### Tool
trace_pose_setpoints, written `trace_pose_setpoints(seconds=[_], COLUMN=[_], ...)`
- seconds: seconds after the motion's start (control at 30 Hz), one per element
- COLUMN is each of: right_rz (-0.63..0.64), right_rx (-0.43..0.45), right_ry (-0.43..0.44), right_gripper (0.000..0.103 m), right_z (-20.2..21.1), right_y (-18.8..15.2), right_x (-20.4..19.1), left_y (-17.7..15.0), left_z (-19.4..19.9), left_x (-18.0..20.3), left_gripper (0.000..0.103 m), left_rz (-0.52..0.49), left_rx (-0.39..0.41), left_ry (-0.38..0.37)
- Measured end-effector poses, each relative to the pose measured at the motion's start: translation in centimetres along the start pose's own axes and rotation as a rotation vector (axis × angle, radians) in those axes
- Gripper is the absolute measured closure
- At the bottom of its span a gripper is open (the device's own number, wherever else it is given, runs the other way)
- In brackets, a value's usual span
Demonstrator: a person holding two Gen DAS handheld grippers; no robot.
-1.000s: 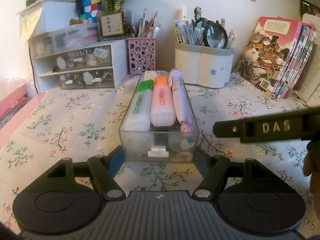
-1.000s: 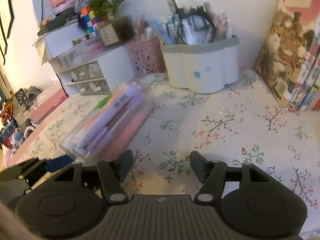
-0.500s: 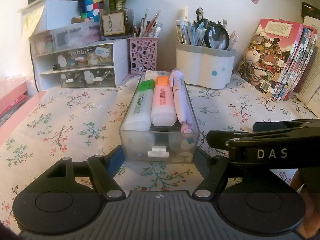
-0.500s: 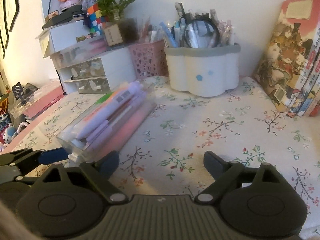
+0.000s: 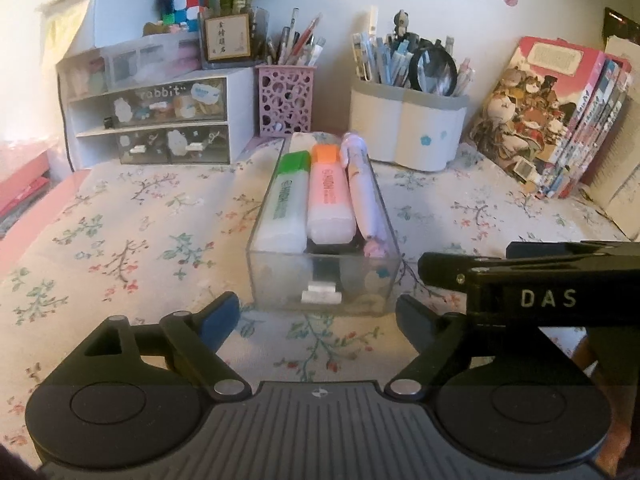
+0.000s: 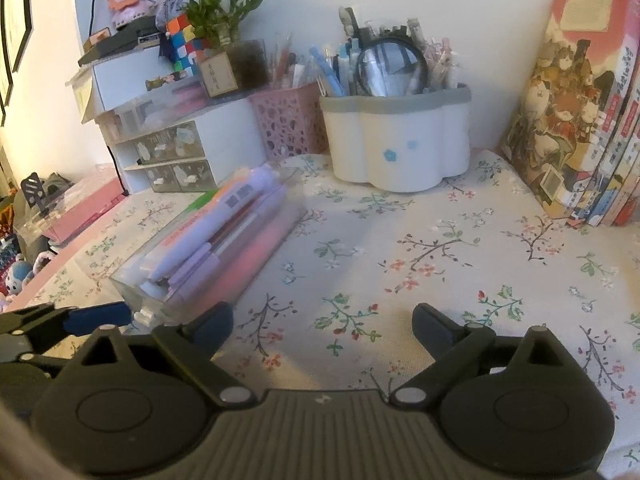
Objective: Organize stationery
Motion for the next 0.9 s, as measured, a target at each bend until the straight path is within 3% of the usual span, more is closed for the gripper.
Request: trace_pose_setpoints(seconds=[0.13,0.4,0.57,0.9], right_rz=[-0.114,-0.206,-0.262,-0.221], right_rx=[-0.017,-0.009,-0.025,0.004], right_ry=[0.038,0.086,0.088,0.07], right_gripper=[0.038,0.037,0.034,0.033], right_z=[1.0,6.5,9.3,12.2], right_y=[0.0,1.4,1.1,2.6], right_x=[0.4,-0.8,-1.9,-2.6], left_y=[0.5,1.4,1.9,2.9], left_z=[1.9,5.6,7.6,10.5], left_x=[-0.6,-1.5,-1.9,-1.5], left_gripper=[0.006,0.005,0.005,0.005], left_rz=[-0.015,-0.002,0.02,0.086], left_rx=[0.018,-0.01,-0.038,-0.062], left_ry=[0.026,0.079,0.157,0.135])
Point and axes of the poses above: each gripper's, at about its wrist camera, not at the fingertips, and z roughly against the way its jaws point, x to its right, y to its top, the point moved 9 cm from there along -z, roughly the way its jaws point, and after that the axes turned 1 degree about x, right-handed, at the moved point
